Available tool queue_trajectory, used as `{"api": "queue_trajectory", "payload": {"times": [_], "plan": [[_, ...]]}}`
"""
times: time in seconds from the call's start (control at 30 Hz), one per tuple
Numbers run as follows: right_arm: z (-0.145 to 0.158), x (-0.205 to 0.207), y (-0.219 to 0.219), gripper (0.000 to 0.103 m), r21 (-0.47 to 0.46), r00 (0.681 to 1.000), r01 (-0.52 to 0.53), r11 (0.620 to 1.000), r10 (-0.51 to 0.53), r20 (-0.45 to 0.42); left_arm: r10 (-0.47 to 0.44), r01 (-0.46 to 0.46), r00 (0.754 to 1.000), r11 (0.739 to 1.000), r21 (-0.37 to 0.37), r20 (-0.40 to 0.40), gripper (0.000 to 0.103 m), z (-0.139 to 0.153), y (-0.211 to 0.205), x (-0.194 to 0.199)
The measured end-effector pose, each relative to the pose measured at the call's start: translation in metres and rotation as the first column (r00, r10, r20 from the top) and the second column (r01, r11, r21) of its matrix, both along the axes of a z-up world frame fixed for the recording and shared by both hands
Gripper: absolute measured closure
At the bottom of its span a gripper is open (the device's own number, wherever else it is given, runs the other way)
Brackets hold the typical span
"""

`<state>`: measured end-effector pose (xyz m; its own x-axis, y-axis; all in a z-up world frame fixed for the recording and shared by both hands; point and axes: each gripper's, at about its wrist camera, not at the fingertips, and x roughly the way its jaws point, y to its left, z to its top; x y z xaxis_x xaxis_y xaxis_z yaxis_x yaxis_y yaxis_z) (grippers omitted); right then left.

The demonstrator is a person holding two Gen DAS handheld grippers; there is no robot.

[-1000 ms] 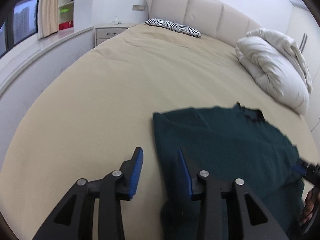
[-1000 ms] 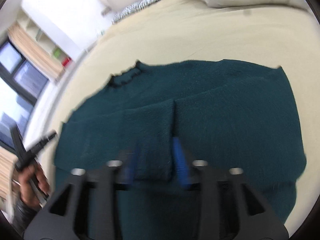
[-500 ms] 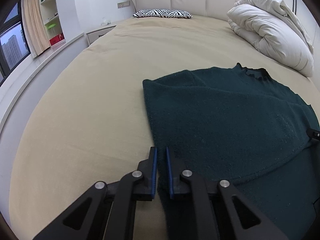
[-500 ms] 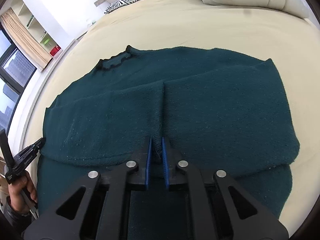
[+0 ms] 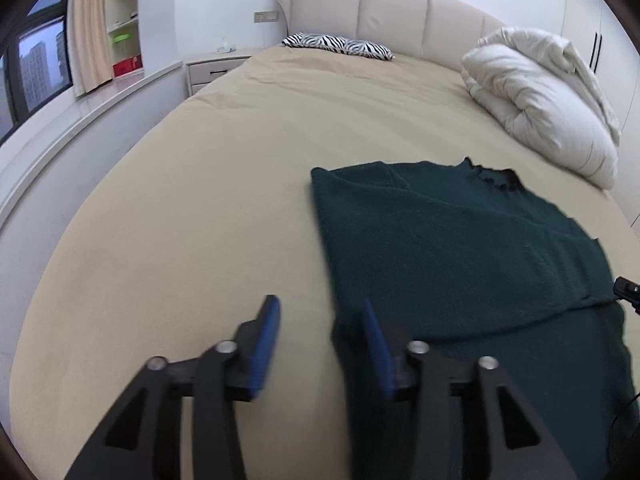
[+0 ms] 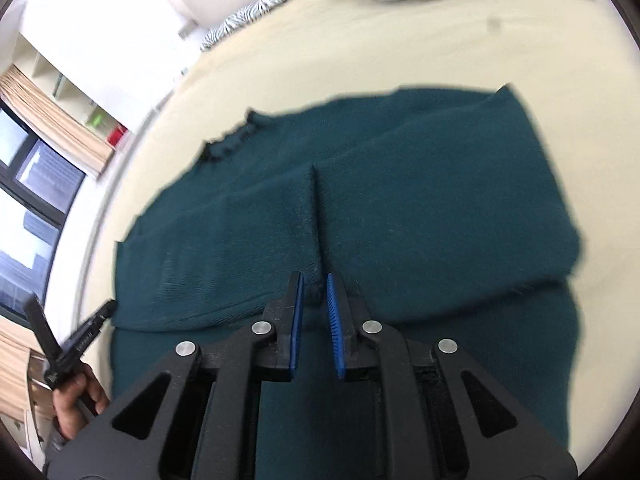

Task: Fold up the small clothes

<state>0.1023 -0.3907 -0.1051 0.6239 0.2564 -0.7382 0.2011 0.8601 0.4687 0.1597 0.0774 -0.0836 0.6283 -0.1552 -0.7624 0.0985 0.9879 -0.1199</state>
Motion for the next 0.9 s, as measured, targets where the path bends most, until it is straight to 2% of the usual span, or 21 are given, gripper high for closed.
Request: {"api": "queue_trajectory", "payload": {"times": [0.03,0.1,0.13,0.17,0.2,0.23,0.27,0.33,0.4,0.5,0.57,0.63,0.77,0.87,0.9], "plan": [[0.009,-0.012,-0.002,0.089,0.0,1.0,0.004,1.0,-0.004,0.017,0.0,0.0,1.0,1.0,-0.027,-0.004,0.044,0.003,0.002,-0.008],[0.023,-0.036,-0.009,0.087,0.017,0.999,-0.001,1.0,0.001,0.05,-0.031,0.026,0.999,0.993,-0.114,-0.04,0.042,0.006,0.009,-0.039],[0.029,-0.051,-0.012,0.078,0.028,0.997,-0.006,1.0,0.004,0.071,-0.039,0.032,0.998,0.991,-0.133,-0.05,0.042,0.005,0.013,-0.049],[0.033,-0.064,-0.014,0.06,0.031,0.996,-0.002,1.0,-0.001,0.084,-0.049,0.038,0.997,0.986,-0.161,-0.068,0.042,0.003,0.018,-0.064],[0.037,-0.078,-0.016,0.049,0.033,0.995,0.007,0.999,-0.01,0.098,-0.071,0.048,0.992,0.976,-0.213,-0.102,0.042,-0.003,0.025,-0.084],[0.04,-0.094,-0.019,0.03,0.041,0.993,0.018,0.999,-0.023,0.119,-0.096,0.059,0.986,0.965,-0.257,-0.136,0.042,-0.008,0.03,-0.097],[0.043,-0.114,-0.022,0.025,0.055,0.989,0.024,0.998,-0.032,0.147,-0.114,0.061,0.979,0.955,-0.292,-0.169,0.042,-0.014,0.035,-0.111],[0.043,-0.14,-0.024,0.025,0.079,0.989,-0.006,0.997,-0.006,0.151,-0.126,0.049,0.968,0.942,-0.332,-0.216,0.042,-0.023,0.042,-0.136],[0.039,-0.161,-0.025,0.025,0.082,0.992,-0.029,0.996,0.018,0.126,-0.144,0.059,0.964,0.935,-0.35,-0.224,0.042,-0.025,0.044,-0.159],[0.029,-0.185,-0.023,0.027,0.071,0.994,-0.07,0.995,0.063,0.09,-0.169,0.061,0.953,0.921,-0.386,-0.253,0.042,-0.025,0.049,-0.179],[0.021,-0.201,-0.027,0.028,0.106,0.994,-0.085,0.991,0.077,0.08,-0.197,0.062,0.937,0.906,-0.42,-0.287,0.042,-0.03,0.05,-0.19],[0.016,-0.215,-0.03,0.029,0.126,0.994,-0.085,0.988,0.076,0.072,-0.221,0.067,0.928,0.891,-0.449,-0.301,0.042,-0.035,0.048,-0.197],[0.009,-0.237,-0.035,0.033,0.168,0.995,-0.08,0.983,0.069,0.069,-0.274,0.058,0.893,0.857,-0.512,-0.357,0.042,-0.05,0.046,-0.206],[0.007,-0.248,-0.04,0.033,0.171,0.996,-0.075,0.982,0.066,0.057,-0.276,0.048,0.892,0.845,-0.533,-0.357,0.043,-0.054,0.047,-0.208],[0.006,-0.251,-0.042,0.033,0.169,0.996,-0.075,0.983,0.067,0.05,-0.274,0.034,0.892,0.834,-0.551,-0.359,0.043,-0.056,0.05,-0.208]]}}
